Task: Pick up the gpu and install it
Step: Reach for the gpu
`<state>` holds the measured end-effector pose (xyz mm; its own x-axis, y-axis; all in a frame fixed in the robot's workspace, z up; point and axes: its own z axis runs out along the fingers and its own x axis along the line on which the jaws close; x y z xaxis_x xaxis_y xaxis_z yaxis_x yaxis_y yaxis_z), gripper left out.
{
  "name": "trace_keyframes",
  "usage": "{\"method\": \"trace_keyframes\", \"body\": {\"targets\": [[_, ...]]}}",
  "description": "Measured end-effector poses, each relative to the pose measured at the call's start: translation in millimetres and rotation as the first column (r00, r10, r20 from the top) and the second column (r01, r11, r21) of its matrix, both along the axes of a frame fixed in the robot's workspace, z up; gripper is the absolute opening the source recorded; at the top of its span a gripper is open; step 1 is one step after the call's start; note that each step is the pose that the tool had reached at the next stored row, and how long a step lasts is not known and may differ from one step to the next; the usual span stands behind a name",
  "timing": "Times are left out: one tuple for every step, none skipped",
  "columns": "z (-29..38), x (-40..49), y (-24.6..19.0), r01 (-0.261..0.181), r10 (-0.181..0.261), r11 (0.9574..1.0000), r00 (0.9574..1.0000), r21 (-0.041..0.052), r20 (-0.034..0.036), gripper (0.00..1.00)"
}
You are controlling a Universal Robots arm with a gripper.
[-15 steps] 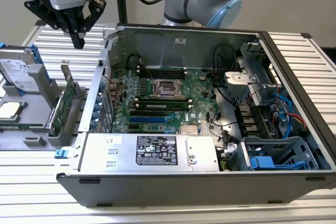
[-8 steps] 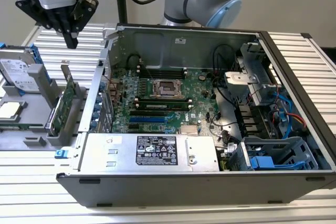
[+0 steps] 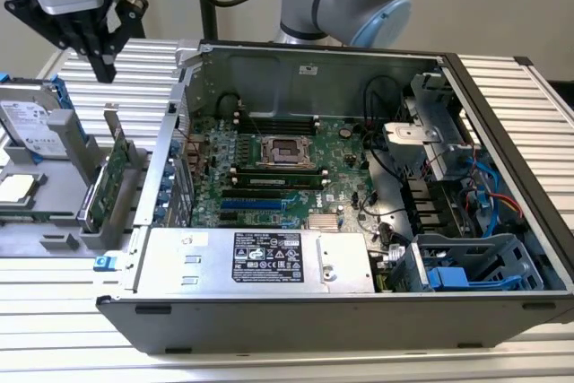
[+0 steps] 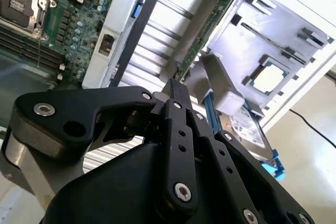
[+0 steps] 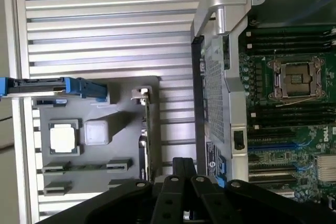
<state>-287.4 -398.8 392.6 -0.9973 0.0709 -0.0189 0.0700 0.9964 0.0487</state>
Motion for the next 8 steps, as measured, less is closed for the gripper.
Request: {"method": "trace_keyframes", "body": {"targets": [[0.0,-2.6,0.0,0.000,0.000,1.0000,1.0000,0.0001,0.0001,0.00],[0.0,-5.2,0.0,0.000,0.000,1.0000,1.0000,0.0001,0.0000,0.00],[0.0,-7.6,0.0,0.000,0.000,1.0000,1.0000,0.0001,0.0001,0.00],[-0.1,-10.1,0.0,0.000,0.000,1.0000,1.0000,0.0001,0.0001,0.00],[0.0,-12.3,0.0,0.000,0.000,1.0000,1.0000,0.0001,0.0001,0.00],[-0.1,-14.7,0.0,0.000,0.000,1.0000,1.0000,0.0001,0.0001,0.00],[0.0,-17.0,0.0,0.000,0.000,1.0000,1.0000,0.0001,0.0000,0.00],[0.0,-19.2,0.0,0.000,0.000,1.0000,1.0000,0.0001,0.0001,0.00]]}}
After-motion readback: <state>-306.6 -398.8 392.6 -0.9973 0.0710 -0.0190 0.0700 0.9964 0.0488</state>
